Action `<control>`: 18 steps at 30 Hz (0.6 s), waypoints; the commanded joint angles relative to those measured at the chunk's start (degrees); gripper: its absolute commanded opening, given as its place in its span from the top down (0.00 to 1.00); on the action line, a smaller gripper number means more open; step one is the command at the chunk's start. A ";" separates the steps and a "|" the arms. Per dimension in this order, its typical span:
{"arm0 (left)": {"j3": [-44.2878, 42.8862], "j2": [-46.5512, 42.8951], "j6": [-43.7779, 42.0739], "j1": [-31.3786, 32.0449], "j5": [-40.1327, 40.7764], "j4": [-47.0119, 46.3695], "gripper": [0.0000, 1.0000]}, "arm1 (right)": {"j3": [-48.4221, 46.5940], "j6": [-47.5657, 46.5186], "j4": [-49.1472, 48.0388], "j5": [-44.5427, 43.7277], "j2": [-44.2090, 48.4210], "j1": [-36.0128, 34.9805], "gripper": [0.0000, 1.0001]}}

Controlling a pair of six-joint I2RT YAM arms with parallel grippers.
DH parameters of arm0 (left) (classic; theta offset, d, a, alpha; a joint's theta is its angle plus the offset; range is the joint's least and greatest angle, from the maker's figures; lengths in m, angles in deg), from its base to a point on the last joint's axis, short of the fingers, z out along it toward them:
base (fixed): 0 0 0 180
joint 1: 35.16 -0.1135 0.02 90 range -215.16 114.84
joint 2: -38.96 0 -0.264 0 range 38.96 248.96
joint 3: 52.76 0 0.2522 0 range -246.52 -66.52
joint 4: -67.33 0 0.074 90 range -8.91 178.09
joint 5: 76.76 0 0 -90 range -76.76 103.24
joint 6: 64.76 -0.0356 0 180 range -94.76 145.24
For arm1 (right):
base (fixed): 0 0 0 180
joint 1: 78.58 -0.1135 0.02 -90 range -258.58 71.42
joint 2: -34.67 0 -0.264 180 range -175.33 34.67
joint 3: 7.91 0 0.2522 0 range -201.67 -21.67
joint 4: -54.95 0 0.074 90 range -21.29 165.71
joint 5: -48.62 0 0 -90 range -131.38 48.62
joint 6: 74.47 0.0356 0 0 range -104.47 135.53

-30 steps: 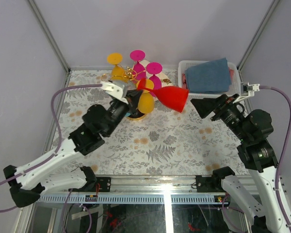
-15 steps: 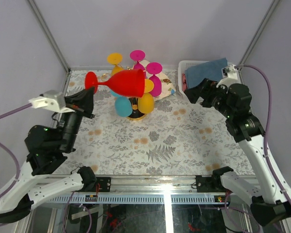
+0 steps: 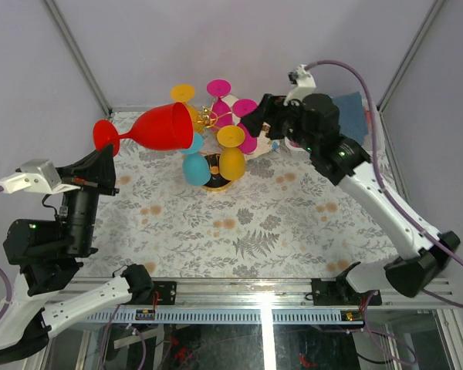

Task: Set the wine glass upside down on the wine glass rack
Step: Adjust the wine rack at the center of the board.

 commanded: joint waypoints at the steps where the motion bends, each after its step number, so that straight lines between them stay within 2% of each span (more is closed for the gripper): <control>1: 0.98 -1.18 -1.65 -0.14 2.39 -2.36 1.00 | -9.82 -2.98 -4.24 -4.27 -8.01 -4.80 0.17; 10: 1.56 -0.98 -1.89 -0.16 2.66 -2.49 1.00 | -28.93 -5.96 -0.74 -10.22 -25.30 -9.65 0.25; 18: 2.01 -1.35 -2.19 -0.13 3.16 -2.41 1.00 | -41.43 -7.11 5.48 -16.48 -36.87 -11.31 0.34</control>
